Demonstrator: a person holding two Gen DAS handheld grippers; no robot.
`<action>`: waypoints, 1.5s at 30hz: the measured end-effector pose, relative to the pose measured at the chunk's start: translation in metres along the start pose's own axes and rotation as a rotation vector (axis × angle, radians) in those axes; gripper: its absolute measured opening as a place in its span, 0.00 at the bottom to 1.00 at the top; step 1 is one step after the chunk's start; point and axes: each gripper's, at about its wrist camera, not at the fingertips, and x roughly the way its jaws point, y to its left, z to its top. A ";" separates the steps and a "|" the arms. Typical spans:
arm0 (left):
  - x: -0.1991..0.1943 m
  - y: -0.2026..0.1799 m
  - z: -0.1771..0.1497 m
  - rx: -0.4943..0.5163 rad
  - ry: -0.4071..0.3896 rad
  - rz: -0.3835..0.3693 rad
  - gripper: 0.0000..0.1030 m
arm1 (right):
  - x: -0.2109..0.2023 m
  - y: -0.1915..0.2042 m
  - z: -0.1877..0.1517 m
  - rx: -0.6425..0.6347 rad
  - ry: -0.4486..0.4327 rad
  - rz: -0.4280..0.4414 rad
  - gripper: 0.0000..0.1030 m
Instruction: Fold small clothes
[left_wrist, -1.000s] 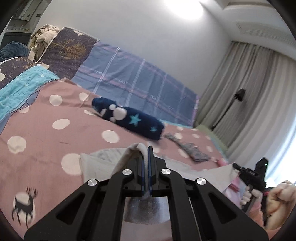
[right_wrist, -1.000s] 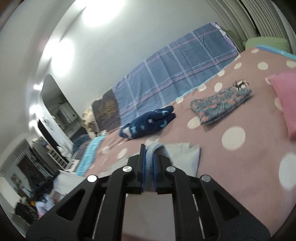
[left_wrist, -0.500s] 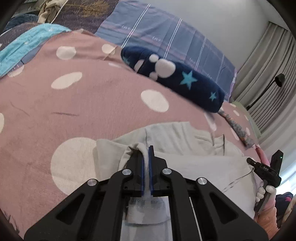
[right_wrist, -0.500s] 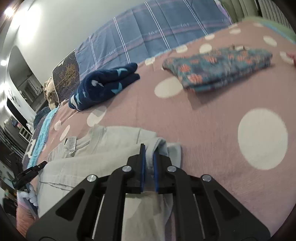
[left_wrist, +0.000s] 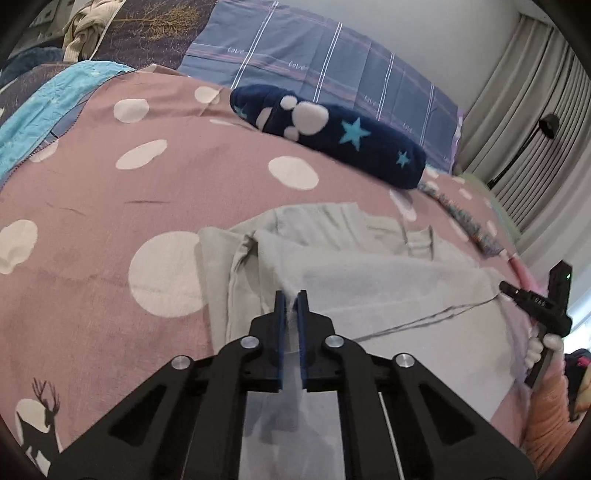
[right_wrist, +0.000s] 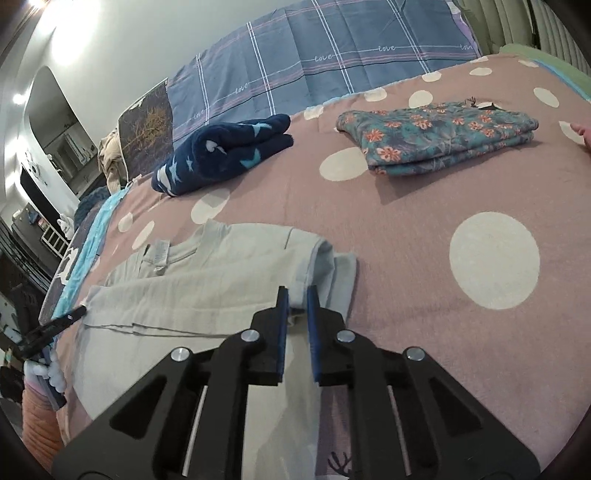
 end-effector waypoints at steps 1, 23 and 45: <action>-0.003 -0.001 0.006 -0.007 -0.020 -0.016 0.04 | -0.002 -0.001 0.003 0.024 -0.010 0.032 0.09; 0.068 0.020 0.065 0.017 0.087 0.150 0.58 | 0.065 -0.009 0.053 -0.028 0.106 -0.100 0.52; -0.059 0.027 0.007 0.029 -0.035 0.106 0.37 | -0.008 -0.019 0.004 -0.070 0.003 -0.142 0.32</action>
